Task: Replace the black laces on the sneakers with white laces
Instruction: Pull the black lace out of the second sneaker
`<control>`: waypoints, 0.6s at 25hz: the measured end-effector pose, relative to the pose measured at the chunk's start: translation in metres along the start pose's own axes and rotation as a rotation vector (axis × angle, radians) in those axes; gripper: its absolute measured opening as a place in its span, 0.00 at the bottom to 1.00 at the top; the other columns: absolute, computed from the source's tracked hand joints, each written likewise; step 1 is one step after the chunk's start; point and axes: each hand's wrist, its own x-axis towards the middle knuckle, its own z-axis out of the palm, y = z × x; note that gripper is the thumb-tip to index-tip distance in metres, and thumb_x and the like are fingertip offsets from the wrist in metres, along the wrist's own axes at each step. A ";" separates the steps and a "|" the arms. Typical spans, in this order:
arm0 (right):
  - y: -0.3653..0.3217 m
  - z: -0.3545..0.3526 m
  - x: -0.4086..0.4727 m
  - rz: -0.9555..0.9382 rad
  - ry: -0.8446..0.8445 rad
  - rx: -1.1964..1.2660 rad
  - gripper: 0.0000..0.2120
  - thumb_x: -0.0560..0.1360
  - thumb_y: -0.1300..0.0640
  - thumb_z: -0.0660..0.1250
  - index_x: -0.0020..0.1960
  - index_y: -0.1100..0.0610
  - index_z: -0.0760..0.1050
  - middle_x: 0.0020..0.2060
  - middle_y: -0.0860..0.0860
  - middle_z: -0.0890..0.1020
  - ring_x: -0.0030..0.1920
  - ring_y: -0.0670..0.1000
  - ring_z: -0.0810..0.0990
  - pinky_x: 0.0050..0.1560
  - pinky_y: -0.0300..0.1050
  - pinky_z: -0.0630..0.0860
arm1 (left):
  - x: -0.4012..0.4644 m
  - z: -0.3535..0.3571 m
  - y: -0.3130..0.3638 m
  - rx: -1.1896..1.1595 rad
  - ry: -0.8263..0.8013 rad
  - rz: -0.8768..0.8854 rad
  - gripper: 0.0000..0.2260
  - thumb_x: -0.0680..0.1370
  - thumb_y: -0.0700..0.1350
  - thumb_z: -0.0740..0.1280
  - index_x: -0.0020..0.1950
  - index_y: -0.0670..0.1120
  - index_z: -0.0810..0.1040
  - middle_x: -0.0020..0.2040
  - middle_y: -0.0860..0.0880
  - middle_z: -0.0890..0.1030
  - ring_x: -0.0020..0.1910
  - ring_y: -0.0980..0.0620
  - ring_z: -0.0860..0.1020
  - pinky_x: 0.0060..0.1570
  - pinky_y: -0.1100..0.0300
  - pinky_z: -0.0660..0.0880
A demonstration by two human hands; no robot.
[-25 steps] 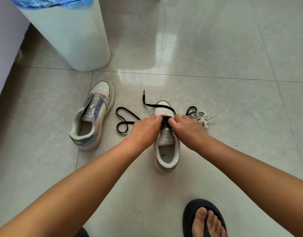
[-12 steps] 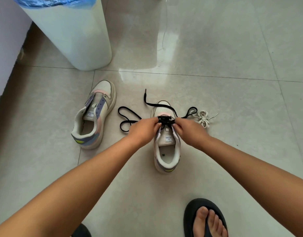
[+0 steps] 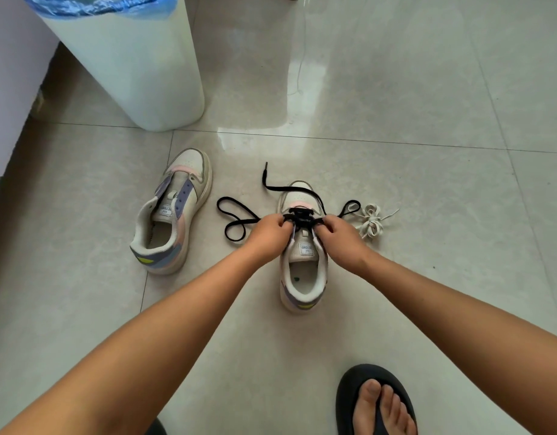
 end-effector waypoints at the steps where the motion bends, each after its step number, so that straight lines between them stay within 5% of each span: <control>1: 0.005 -0.005 0.003 -0.184 0.073 -0.327 0.06 0.77 0.57 0.62 0.41 0.56 0.71 0.35 0.52 0.75 0.37 0.56 0.75 0.33 0.45 0.64 | -0.002 -0.006 -0.001 0.340 0.043 0.111 0.08 0.80 0.45 0.57 0.44 0.45 0.73 0.42 0.43 0.78 0.42 0.42 0.77 0.36 0.57 0.64; 3: 0.022 -0.014 0.009 -0.561 0.364 -0.898 0.07 0.66 0.63 0.72 0.38 0.59 0.73 0.30 0.55 0.75 0.29 0.57 0.76 0.26 0.44 0.64 | -0.005 -0.018 0.006 0.995 0.153 0.335 0.07 0.80 0.41 0.57 0.55 0.44 0.73 0.52 0.46 0.80 0.51 0.43 0.79 0.40 0.58 0.65; 5: 0.028 -0.015 0.008 -0.590 0.391 -0.908 0.08 0.64 0.62 0.73 0.36 0.59 0.73 0.28 0.54 0.73 0.26 0.57 0.75 0.23 0.43 0.67 | -0.007 -0.021 0.008 1.129 0.153 0.369 0.09 0.79 0.41 0.57 0.58 0.43 0.72 0.54 0.47 0.80 0.52 0.44 0.80 0.40 0.59 0.65; 7: 0.018 -0.010 0.006 -0.229 0.253 -0.481 0.09 0.76 0.53 0.64 0.41 0.58 0.70 0.30 0.52 0.72 0.31 0.56 0.74 0.29 0.46 0.68 | -0.005 -0.021 0.013 0.697 0.143 0.058 0.11 0.80 0.48 0.56 0.51 0.44 0.75 0.46 0.45 0.79 0.45 0.43 0.78 0.38 0.60 0.65; 9: 0.004 -0.004 0.000 0.188 -0.057 0.052 0.14 0.79 0.48 0.58 0.39 0.56 0.67 0.29 0.50 0.69 0.30 0.52 0.68 0.29 0.42 0.64 | -0.002 -0.014 0.012 -0.035 -0.035 -0.249 0.14 0.80 0.51 0.56 0.40 0.44 0.71 0.34 0.45 0.72 0.30 0.47 0.70 0.29 0.63 0.63; 11: -0.003 -0.001 0.004 0.275 -0.095 0.433 0.13 0.78 0.53 0.59 0.36 0.55 0.65 0.27 0.50 0.67 0.25 0.48 0.64 0.24 0.38 0.59 | 0.000 -0.005 0.008 -0.397 -0.091 -0.257 0.14 0.80 0.47 0.58 0.35 0.46 0.68 0.30 0.47 0.67 0.26 0.50 0.64 0.25 0.66 0.57; 13: -0.009 -0.004 0.003 0.201 -0.045 0.426 0.12 0.78 0.57 0.60 0.36 0.54 0.67 0.28 0.50 0.68 0.26 0.48 0.65 0.23 0.38 0.60 | -0.001 -0.005 0.004 -0.126 -0.020 -0.053 0.12 0.80 0.46 0.58 0.38 0.46 0.72 0.33 0.46 0.72 0.33 0.45 0.72 0.29 0.61 0.61; 15: -0.002 -0.014 0.007 0.010 0.046 -0.133 0.09 0.78 0.56 0.60 0.39 0.55 0.69 0.33 0.51 0.73 0.34 0.53 0.72 0.30 0.42 0.64 | -0.002 -0.013 0.005 0.585 0.098 0.159 0.10 0.81 0.48 0.57 0.50 0.46 0.76 0.46 0.46 0.79 0.48 0.42 0.78 0.37 0.58 0.65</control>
